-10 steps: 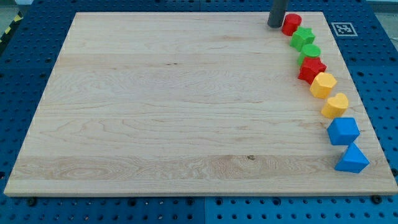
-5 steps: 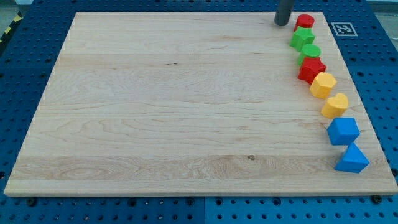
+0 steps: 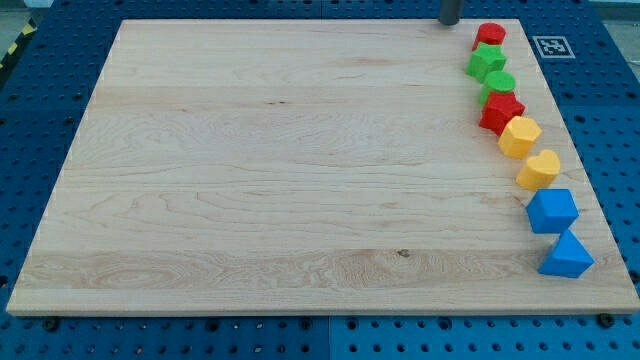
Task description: Place the red circle on the top right
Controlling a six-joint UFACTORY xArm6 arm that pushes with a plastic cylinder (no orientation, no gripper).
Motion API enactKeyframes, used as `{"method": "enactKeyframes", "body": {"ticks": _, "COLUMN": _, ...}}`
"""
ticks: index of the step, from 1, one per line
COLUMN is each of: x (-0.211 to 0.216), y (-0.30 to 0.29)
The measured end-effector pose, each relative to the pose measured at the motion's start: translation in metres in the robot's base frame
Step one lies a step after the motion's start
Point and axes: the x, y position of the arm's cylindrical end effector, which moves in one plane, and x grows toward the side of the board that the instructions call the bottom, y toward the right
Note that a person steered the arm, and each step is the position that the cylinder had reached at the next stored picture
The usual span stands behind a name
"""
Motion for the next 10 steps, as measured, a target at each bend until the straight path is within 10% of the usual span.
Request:
{"method": "enactKeyframes", "body": {"ticks": 2, "x": 0.018, "y": 0.091}}
{"method": "enactKeyframes", "body": {"ticks": 10, "x": 0.068, "y": 0.053}}
